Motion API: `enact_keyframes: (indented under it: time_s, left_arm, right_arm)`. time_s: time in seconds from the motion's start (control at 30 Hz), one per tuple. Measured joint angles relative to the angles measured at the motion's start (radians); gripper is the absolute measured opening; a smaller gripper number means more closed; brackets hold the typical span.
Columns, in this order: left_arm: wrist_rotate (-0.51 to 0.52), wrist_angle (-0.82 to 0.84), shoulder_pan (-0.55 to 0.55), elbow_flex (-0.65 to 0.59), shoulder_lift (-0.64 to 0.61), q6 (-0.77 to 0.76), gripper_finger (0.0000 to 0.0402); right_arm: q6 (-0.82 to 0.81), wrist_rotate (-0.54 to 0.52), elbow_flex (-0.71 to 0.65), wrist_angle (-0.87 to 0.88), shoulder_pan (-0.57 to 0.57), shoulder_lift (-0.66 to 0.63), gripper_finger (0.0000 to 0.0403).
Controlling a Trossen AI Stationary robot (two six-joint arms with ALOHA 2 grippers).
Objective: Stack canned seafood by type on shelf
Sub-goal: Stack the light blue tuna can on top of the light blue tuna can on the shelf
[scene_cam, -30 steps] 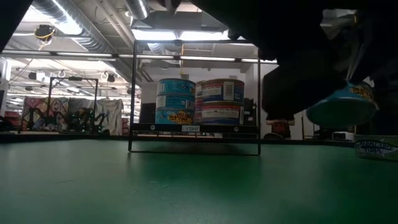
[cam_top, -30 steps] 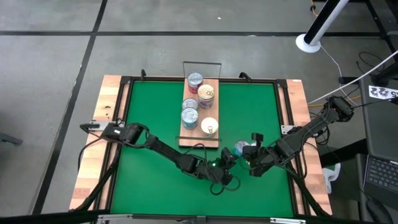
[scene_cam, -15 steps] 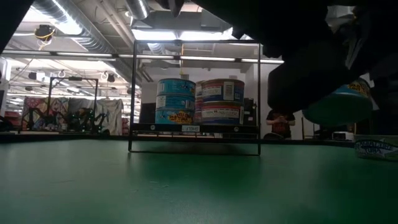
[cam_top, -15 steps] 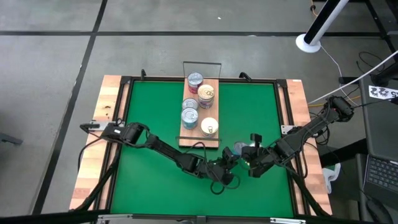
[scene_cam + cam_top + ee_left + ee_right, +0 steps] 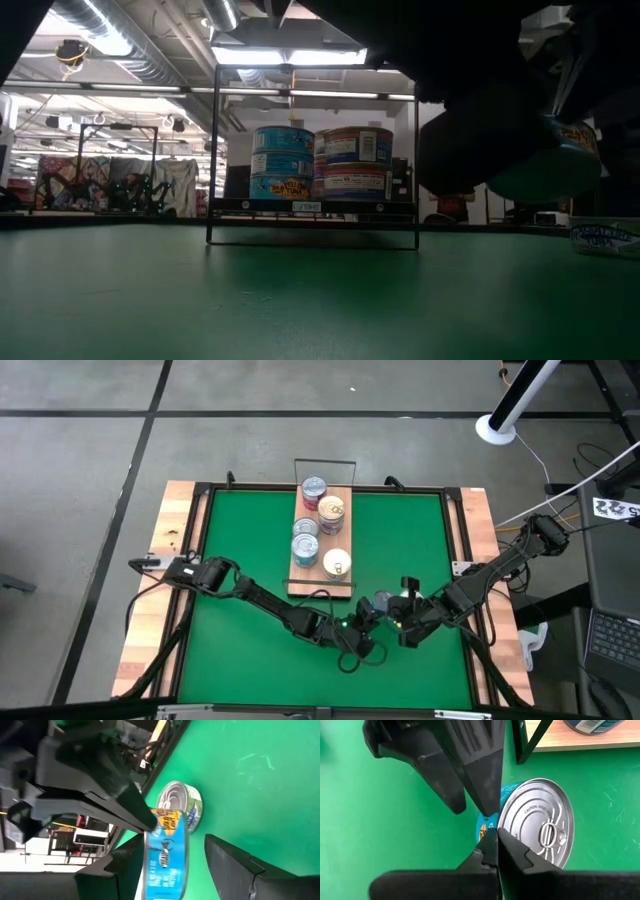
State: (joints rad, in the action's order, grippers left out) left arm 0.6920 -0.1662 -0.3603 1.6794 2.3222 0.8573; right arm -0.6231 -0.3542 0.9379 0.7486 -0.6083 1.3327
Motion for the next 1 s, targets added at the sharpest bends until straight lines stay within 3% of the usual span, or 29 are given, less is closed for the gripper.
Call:
enact_keyframes:
  time_s: [1.0]
  left_arm:
    - [-0.003, 0.004, 0.013, 0.0, 0.0, -0.021, 0.0205]
  right_arm:
    - [0.004, 0.051, 0.0, -0.086, 0.0, 0.0, 0.0]
